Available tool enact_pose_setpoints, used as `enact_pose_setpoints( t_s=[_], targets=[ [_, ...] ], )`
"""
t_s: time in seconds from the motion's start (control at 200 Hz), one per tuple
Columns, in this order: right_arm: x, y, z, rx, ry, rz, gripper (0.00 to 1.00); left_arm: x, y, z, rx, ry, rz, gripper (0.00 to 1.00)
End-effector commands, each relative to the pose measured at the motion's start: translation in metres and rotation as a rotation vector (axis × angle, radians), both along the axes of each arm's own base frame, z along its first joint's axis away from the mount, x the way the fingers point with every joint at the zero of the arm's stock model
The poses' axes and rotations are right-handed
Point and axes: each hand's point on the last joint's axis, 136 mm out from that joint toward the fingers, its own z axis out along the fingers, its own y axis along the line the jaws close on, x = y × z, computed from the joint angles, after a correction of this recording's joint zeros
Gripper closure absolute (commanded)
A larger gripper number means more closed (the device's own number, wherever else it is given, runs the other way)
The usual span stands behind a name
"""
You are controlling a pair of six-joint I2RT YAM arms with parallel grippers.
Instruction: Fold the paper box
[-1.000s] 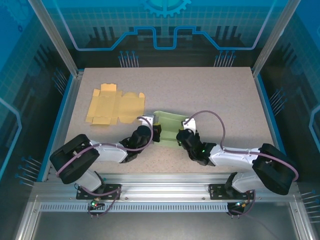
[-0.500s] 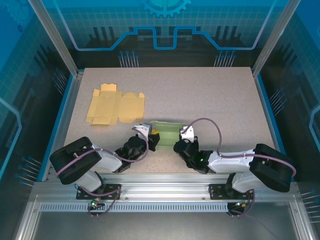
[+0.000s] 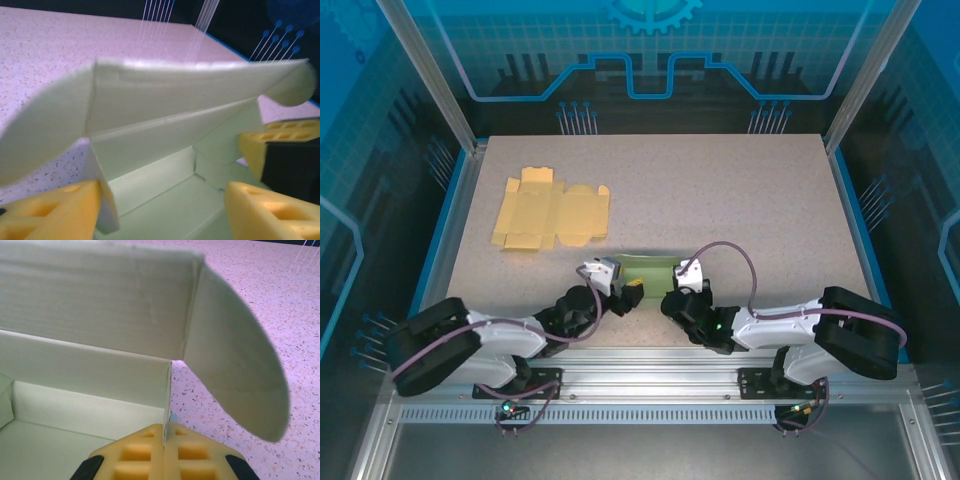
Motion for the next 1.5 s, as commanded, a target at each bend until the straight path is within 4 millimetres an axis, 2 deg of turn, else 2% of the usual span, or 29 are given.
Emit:
enact_pose_setpoints(
  t_s=[0.0,0.215,0.3,0.415,0.525,0.66,0.775,0.926,0.966,1.041,1.151,1.276,1.391,1.496],
  targets=[
    [-0.01,0.001,-0.011,-0.036,0.035,0.018,0.94,-0.004,0.015,0.014,0.022,-0.037,0.055,0.25],
    [-0.014,0.002,-0.01,-0.062,0.029,0.016,0.94,-0.012,0.047,0.056,-0.014,-0.067,0.148,0.2],
    [-0.016,0.004,-0.01,-0.073,0.027,0.018,0.93,-0.017,0.052,0.075,-0.04,-0.085,0.139,0.19],
    [-0.019,0.004,-0.01,-0.091,0.022,0.01,0.93,-0.02,0.055,0.091,-0.027,-0.08,0.137,0.18],
    [-0.023,0.004,-0.009,-0.109,0.019,0.01,0.9,-0.015,0.051,0.107,0.08,-0.043,0.14,0.18],
    [-0.03,0.007,-0.005,-0.131,0.014,0.012,0.88,-0.005,0.028,0.12,0.219,0.003,0.09,0.22],
    [-0.035,0.005,-0.005,-0.147,0.016,0.0,0.81,0.004,0.004,0.114,0.31,0.057,0.035,0.34],
    [-0.039,0.008,-0.007,-0.162,0.026,0.006,0.43,0.011,-0.022,0.092,0.36,0.141,-0.012,0.49],
    [-0.041,0.01,-0.007,-0.167,0.029,0.01,0.37,0.012,-0.026,0.083,0.362,0.167,-0.019,0.54],
    [-0.044,0.014,-0.006,-0.187,0.033,0.026,0.31,0.011,-0.032,0.071,0.352,0.212,-0.037,0.59],
    [-0.052,0.021,-0.003,-0.211,0.046,0.063,0.29,0.009,-0.036,0.056,0.333,0.264,-0.043,0.64],
    [-0.068,0.027,0.005,-0.244,0.059,0.106,0.18,0.007,-0.037,0.046,0.312,0.291,-0.051,0.65],
    [-0.085,0.029,0.022,-0.267,0.078,0.142,0.01,0.007,-0.036,0.039,0.32,0.306,-0.048,0.65],
    [-0.098,0.032,0.041,-0.268,0.076,0.188,0.0,0.009,-0.034,0.035,0.327,0.314,-0.041,0.66]
  ],
)
